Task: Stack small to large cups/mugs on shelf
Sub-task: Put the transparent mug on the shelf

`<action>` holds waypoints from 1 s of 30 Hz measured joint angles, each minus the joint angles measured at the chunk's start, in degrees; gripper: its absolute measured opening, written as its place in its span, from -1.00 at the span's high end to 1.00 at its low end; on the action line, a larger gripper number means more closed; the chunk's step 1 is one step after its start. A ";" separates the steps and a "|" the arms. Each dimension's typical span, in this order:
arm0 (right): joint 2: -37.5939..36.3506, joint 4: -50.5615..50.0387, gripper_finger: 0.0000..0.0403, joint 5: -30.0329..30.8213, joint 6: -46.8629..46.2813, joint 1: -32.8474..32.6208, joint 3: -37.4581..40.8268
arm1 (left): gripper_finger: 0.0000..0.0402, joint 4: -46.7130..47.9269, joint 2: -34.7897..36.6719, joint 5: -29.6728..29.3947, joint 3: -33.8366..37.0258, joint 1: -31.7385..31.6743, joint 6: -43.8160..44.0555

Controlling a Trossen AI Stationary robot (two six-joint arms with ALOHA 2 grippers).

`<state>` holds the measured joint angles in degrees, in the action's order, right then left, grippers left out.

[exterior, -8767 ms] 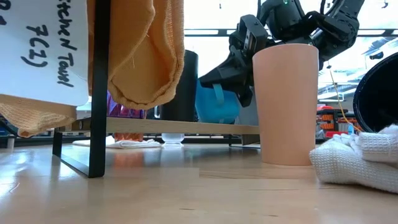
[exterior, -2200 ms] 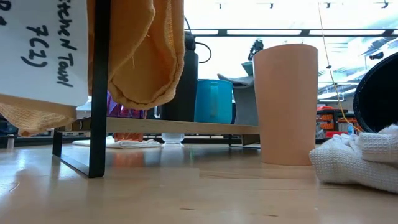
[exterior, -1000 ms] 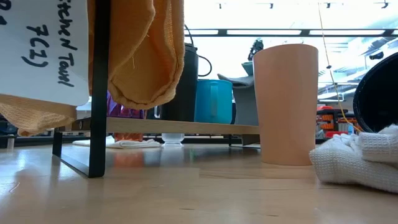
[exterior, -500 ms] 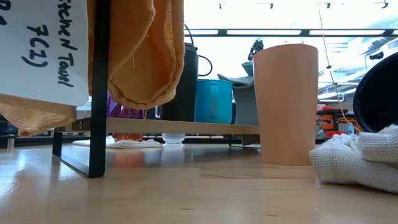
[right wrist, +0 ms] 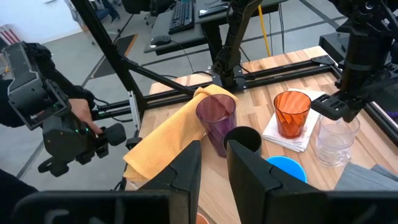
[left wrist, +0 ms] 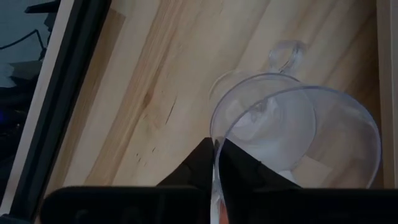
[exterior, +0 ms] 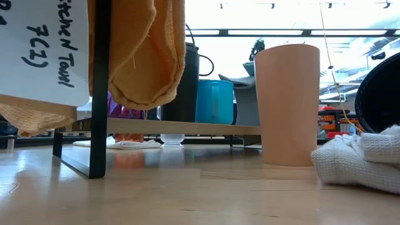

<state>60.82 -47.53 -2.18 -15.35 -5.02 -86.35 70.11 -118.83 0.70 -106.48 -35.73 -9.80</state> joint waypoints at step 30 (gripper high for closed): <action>-0.02 -0.90 0.58 0.02 0.55 0.02 0.02 | 0.95 1.59 4.94 0.01 -0.05 0.23 -0.96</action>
<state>60.80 -48.43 -2.16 -14.80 -4.99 -86.32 71.69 -113.88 0.71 -106.53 -35.49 -10.76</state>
